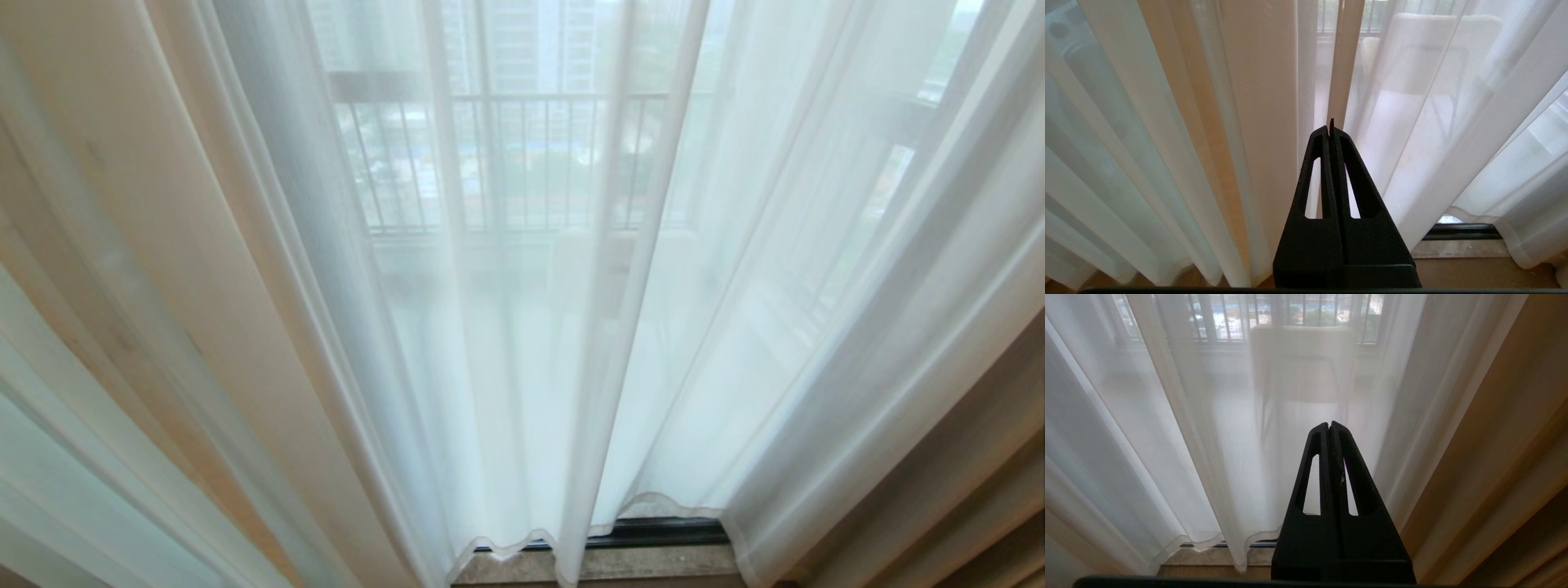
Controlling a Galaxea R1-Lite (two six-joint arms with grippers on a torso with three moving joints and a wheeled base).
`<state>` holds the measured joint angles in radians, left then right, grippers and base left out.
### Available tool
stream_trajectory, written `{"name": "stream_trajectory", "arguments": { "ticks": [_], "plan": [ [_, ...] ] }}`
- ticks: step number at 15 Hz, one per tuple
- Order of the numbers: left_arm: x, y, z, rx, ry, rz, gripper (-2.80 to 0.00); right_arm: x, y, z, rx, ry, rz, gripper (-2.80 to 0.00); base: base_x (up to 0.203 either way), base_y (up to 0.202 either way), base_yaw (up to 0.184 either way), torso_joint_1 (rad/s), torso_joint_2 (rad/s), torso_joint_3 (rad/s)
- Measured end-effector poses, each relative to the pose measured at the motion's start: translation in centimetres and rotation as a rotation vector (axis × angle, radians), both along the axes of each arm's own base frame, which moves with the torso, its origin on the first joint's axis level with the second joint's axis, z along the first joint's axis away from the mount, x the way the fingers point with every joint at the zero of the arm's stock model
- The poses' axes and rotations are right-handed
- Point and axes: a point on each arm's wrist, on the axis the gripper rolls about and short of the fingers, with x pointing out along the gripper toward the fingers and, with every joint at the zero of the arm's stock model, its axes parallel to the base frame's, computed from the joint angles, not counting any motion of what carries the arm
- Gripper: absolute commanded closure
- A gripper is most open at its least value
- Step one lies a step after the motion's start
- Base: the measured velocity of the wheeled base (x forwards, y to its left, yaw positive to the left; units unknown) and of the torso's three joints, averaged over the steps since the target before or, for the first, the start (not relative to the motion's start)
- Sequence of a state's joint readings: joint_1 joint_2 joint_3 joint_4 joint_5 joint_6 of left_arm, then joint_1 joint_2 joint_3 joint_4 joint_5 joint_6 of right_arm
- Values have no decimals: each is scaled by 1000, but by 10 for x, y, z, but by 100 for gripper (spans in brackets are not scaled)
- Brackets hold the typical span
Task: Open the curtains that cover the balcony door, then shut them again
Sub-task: Pull the inner curtains open on both sides
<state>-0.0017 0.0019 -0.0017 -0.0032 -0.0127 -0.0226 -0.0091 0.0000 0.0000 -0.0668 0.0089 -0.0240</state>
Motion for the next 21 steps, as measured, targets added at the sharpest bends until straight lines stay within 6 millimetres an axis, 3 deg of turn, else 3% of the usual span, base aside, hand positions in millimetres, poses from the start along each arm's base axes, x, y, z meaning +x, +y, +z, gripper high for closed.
{"name": "stream_trajectory", "arguments": {
  "ticks": [14, 21],
  "plan": [
    [0, 0, 0, -2, 0, 0, 0, 0, 0, 0, 0, 0, 0, 0, 0, 0, 0, 0, 0, 0],
    [0, 0, 0, 75, 4, -2, 0, 0, 0, 0, 0, 0, 0, 0, 0, 0, 0, 0, 0, 0]
  ]
}}
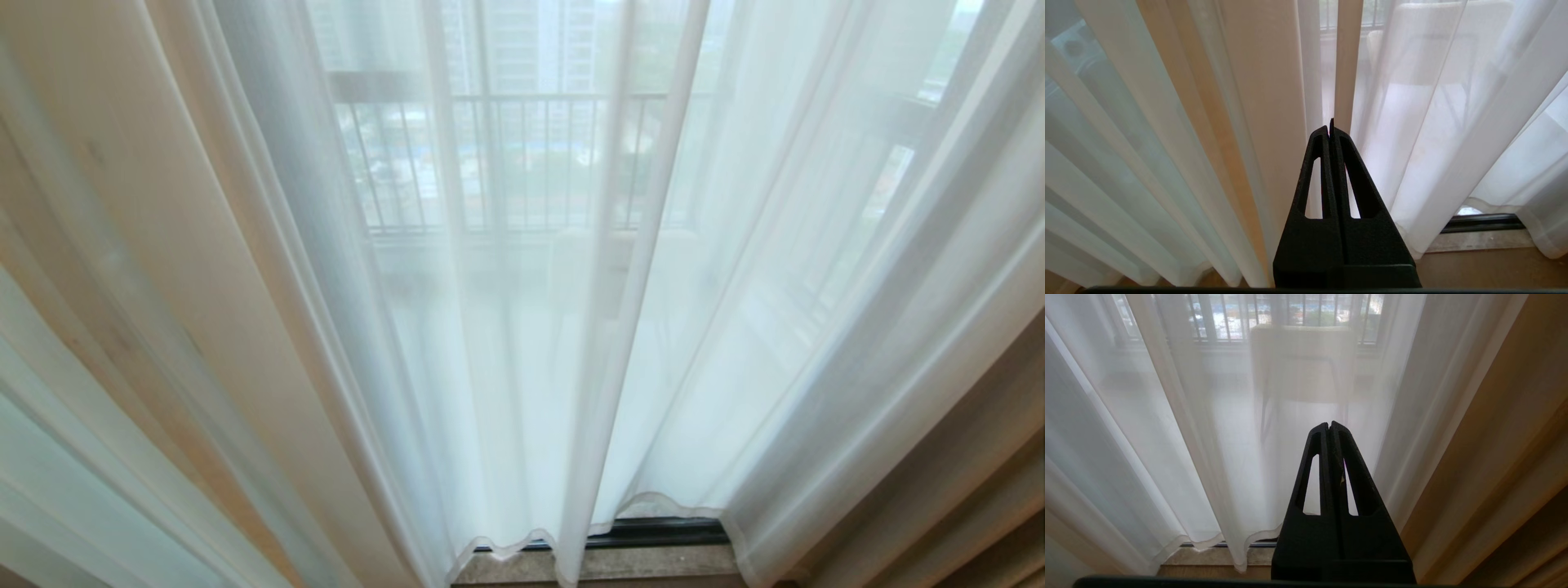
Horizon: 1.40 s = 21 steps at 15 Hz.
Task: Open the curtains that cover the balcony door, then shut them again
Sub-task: Pull the inner curtains open on both sides
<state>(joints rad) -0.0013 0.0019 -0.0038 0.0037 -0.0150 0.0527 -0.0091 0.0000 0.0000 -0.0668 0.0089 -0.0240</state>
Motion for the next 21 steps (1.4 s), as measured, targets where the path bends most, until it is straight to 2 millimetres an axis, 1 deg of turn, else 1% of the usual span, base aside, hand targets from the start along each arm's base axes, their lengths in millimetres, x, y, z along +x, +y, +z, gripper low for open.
{"name": "stream_trajectory", "arguments": {
  "ticks": [6, 8, 11, 21],
  "plan": [
    [-3, 0, 1, 0, 56, -4, 0, 0, 0, 0, 0, 0, 0, 0, 0, 0, 0, 0, 0, 0],
    [-4, 0, 2, -2, 55, -2, 0, 0, 0, 0, 0, 0, 0, 0, 0, 0, 0, 0, 0, 0],
    [-4, 0, 2, -52, 55, 2, 0, 0, 0, 0, 0, 0, 0, 0, 0, 0, 0, 0, 0, 0],
    [-3, 0, 1, -60, 58, 3, 0, 0, 0, 0, 0, 0, 0, 0, 0, 0, 0, 0, 0, 0]
  ]
}}
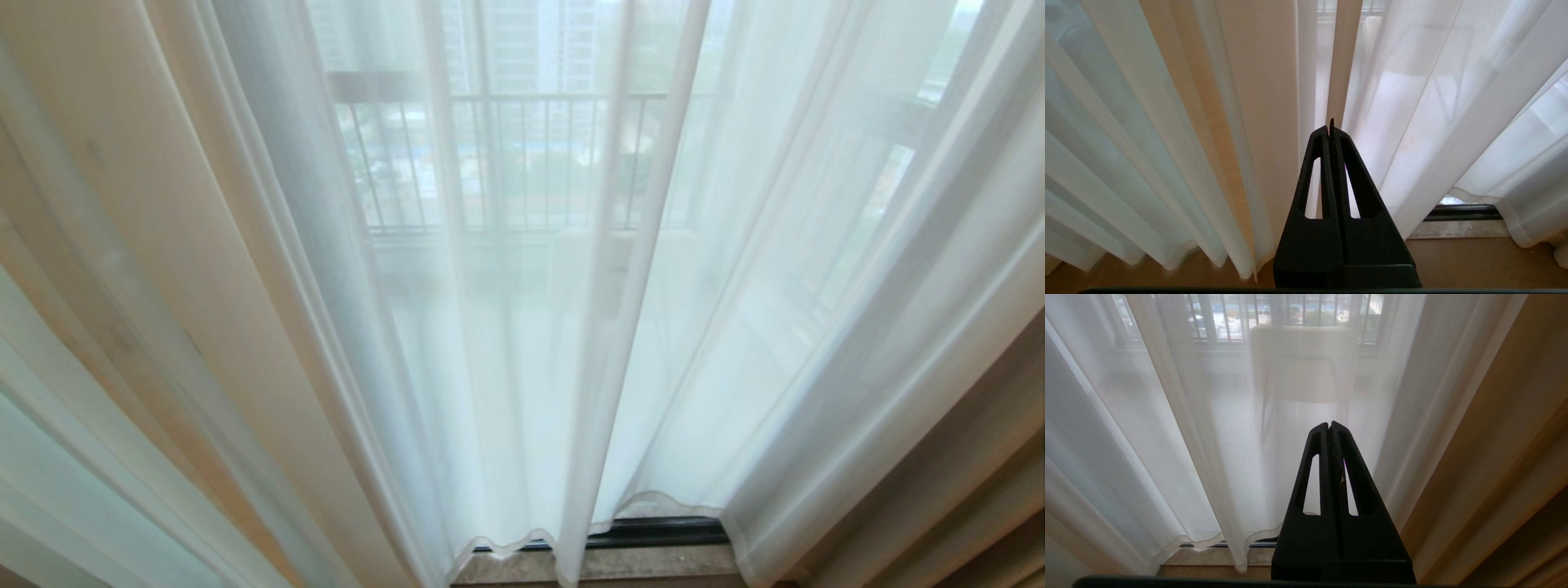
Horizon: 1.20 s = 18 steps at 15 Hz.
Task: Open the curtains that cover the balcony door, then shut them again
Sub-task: Pull the inner curtains open on both sides
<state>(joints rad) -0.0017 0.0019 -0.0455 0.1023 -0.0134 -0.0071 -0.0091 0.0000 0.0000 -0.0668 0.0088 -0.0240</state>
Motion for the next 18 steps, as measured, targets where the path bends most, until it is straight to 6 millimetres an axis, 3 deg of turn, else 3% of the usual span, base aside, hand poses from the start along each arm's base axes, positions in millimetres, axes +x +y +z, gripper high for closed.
{"name": "stream_trajectory", "arguments": {
  "ticks": [18],
  "plan": [
    [0, 0, 0, -1, 1, 0, 0, 0, 0, 0, 0, 1, 0, 0, 0, 0, 0, 0, 0, 0]
  ]
}}
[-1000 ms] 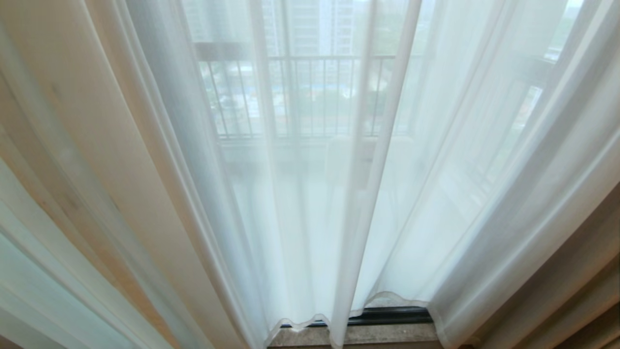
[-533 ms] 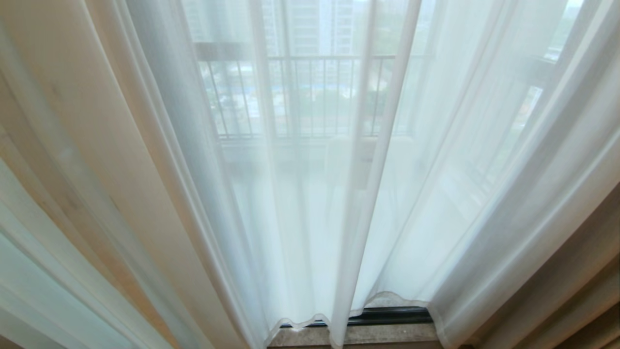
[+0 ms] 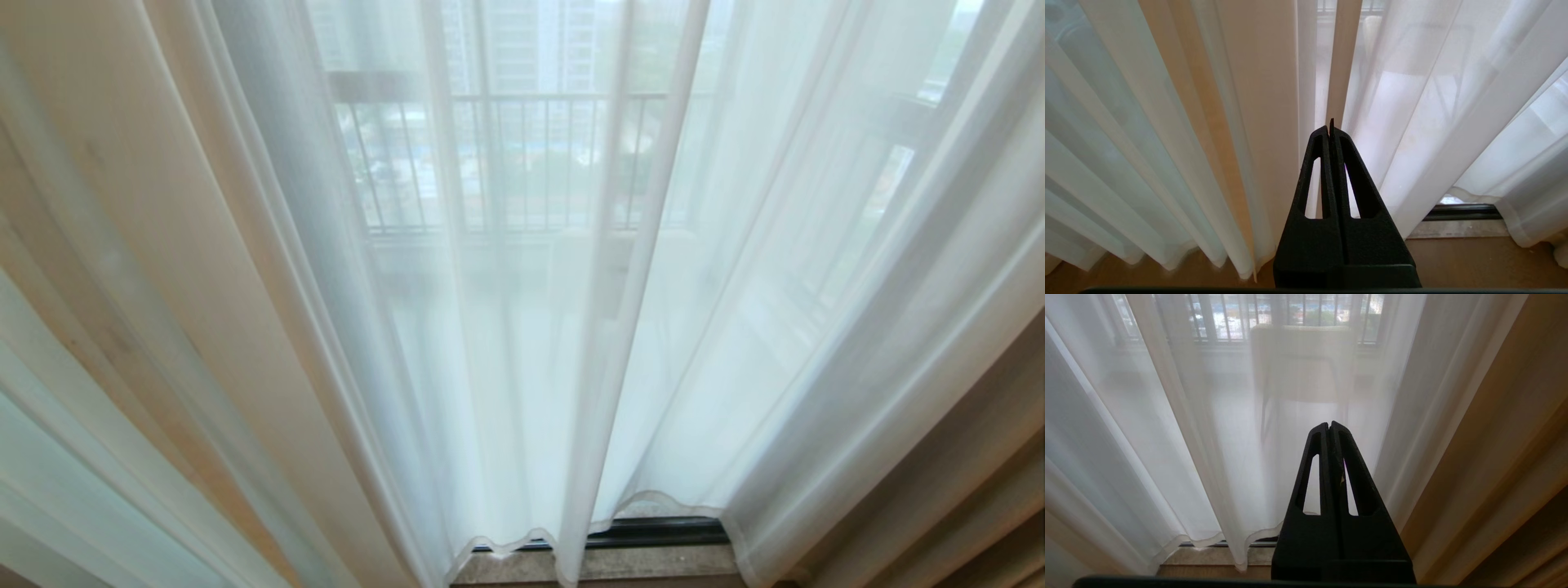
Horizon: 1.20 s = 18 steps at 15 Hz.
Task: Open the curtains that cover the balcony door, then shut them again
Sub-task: Pull the inner curtains open on both sides
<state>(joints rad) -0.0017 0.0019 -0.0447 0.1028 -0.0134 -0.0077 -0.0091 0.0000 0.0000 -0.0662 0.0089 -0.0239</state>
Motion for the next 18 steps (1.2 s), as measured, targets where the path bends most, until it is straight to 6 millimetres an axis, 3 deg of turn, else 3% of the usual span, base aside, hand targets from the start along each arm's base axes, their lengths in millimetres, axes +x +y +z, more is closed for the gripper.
{"name": "stream_trajectory", "arguments": {
  "ticks": [18],
  "plan": [
    [0, 0, 0, -1, -1, 0, 0, 0, 0, 0, 0, -1, 0, 0, 0, 0, 0, 0, 0, 0]
  ]
}}
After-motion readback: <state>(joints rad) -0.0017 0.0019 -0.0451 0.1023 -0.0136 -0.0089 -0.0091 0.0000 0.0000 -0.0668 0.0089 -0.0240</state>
